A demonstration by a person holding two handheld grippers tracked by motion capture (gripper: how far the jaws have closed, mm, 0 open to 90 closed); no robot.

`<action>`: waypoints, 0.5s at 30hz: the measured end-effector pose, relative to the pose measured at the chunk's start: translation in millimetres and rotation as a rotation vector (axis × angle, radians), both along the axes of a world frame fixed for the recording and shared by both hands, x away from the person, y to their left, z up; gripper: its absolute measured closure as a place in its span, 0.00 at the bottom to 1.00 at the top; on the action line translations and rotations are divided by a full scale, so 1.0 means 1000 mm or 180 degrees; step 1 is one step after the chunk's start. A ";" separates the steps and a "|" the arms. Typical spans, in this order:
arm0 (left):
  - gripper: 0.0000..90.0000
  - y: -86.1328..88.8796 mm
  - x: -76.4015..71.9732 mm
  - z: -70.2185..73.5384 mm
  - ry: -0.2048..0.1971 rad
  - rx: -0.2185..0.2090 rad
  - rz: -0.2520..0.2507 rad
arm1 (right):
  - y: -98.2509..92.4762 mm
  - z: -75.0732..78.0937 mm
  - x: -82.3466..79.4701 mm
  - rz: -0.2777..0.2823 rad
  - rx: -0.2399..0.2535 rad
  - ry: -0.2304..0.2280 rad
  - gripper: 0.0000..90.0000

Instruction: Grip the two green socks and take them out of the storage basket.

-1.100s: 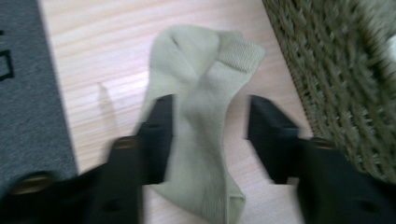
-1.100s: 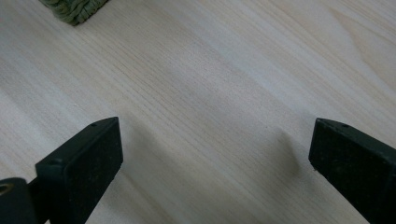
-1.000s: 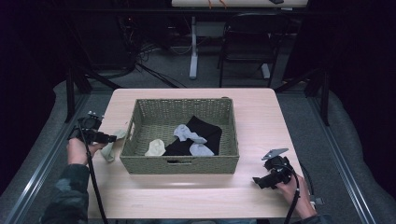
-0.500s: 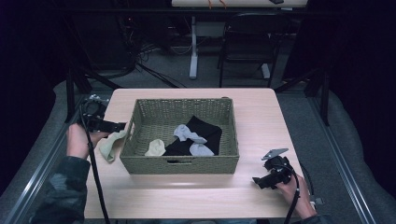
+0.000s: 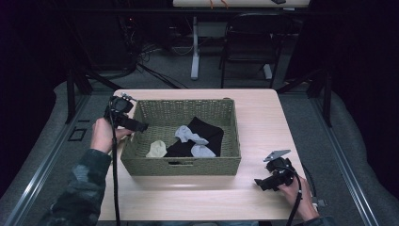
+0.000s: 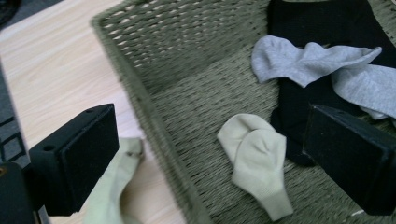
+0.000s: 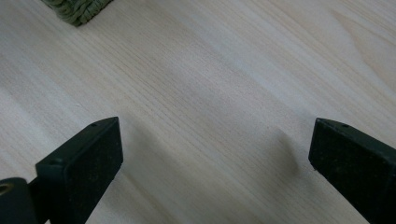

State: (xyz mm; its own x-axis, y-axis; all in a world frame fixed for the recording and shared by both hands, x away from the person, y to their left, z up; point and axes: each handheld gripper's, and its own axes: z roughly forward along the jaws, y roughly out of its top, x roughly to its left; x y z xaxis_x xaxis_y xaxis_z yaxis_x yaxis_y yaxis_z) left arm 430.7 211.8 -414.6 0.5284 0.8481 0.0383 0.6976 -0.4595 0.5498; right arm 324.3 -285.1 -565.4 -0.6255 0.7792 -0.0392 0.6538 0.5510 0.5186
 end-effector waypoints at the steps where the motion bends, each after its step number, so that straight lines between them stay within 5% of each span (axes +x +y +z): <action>1: 0.04 -0.003 0.002 -0.002 0.0019 0.0009 -0.0010 | 0.000 0.000 0.000 -0.0002 0.0003 0.0002 0.02; 15: 0.07 -0.041 0.023 -0.043 0.0322 0.0086 -0.0172 | 0.000 0.000 0.000 -0.0013 0.0006 0.0016 0.02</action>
State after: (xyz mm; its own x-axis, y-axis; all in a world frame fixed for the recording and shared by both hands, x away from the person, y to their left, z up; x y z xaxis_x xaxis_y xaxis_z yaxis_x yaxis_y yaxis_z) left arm 453.7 170.5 -457.7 0.5757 0.8176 0.0051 0.7226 -0.5117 0.4648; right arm 324.1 -285.1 -565.1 -0.6226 0.7818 -0.0346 0.6586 0.5474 0.5164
